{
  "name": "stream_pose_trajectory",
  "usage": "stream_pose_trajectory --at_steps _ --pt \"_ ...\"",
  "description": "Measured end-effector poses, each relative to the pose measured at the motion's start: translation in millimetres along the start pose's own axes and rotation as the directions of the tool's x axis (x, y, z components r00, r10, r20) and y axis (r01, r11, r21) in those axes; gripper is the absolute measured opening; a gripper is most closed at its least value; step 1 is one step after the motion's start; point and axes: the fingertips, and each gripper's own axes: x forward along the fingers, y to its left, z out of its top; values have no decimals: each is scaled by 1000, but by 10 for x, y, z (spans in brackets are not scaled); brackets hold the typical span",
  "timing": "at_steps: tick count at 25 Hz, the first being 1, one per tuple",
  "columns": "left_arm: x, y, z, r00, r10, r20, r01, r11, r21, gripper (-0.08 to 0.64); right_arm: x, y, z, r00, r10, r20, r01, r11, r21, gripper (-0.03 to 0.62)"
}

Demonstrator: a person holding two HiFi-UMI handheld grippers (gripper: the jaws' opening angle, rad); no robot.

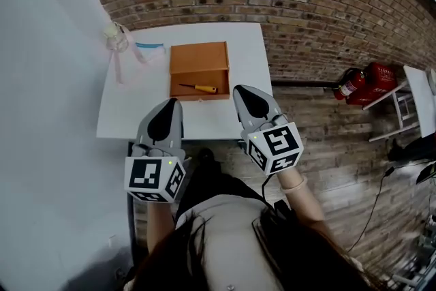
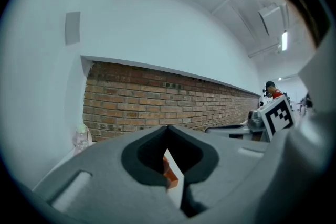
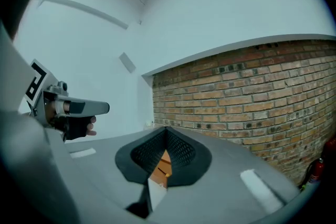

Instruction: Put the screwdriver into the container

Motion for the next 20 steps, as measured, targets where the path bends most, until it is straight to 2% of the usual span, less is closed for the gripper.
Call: stream_pose_trajectory --at_steps 10,20 --pt "55 -54 46 999 -33 18 32 999 26 0 -228 -89 298 981 -138 134 144 989 -34 6" --pt "83 209 87 998 -68 11 68 997 35 0 -195 95 567 950 -231 209 256 962 -100 5"
